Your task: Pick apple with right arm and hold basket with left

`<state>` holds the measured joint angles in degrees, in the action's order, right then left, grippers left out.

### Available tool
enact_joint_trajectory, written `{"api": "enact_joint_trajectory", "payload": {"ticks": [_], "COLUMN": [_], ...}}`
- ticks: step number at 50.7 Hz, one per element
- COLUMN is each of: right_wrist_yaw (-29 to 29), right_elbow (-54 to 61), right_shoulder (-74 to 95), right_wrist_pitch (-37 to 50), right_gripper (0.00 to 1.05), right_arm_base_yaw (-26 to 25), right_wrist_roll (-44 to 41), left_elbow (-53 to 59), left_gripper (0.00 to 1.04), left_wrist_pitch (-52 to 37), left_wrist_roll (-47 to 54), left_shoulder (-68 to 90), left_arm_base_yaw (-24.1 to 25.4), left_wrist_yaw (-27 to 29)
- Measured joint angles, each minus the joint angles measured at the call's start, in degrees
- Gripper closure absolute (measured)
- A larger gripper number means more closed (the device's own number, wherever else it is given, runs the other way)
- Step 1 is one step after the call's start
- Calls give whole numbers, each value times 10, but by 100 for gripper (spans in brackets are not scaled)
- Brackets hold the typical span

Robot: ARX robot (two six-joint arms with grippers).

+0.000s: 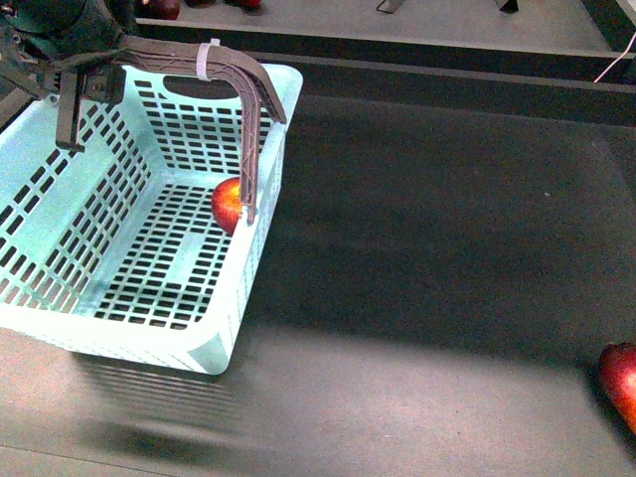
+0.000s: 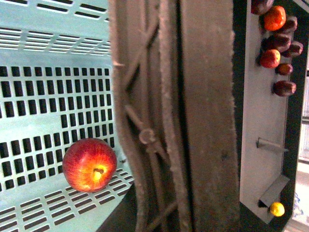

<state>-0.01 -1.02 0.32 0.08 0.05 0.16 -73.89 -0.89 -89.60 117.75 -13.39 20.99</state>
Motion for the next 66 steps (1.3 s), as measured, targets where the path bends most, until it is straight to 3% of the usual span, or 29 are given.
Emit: {"api": "enact_joint_trajectory", "payload": {"ticks": [16,24,25,38,44,46,49,55,60,66], "right_wrist_yaw": [0,0,0,0,0,-1,1,2,2,0], "right_elbow": [0,0,0,0,0,0,0,0,0,0], "right_shoulder": [0,0,0,0,0,0,0,0,0,0], "right_wrist_pitch": [0,0,0,0,0,0,0,0,0,0], "right_gripper": [9,9,9,9,9,9,9,9,9,9], "right_arm_base_yaw": [0,0,0,0,0,0,0,0,0,0], "right_wrist_roll": [0,0,0,0,0,0,0,0,0,0], "left_elbow": [7,24,28,62,72,108,199,360,443,508], "left_gripper": [35,6,6,7,7,12,22,42,60,80], "left_wrist_pitch": [15,79,98,209,200,116,-69,-364,-468,-483], "left_wrist_roll": [-30,-56,-61,-73,-65,0,177,498,730,832], "left_shoulder": [-55,-114,-127,-233,-257,-271,-298,-347,-407,-459], "left_arm_base_yaw": [-14,-35,-40,-90,-132,-136,-131,-95,-58,-28], "left_wrist_yaw": [21,46,52,105,120,99,41,2,-20,-49]}}
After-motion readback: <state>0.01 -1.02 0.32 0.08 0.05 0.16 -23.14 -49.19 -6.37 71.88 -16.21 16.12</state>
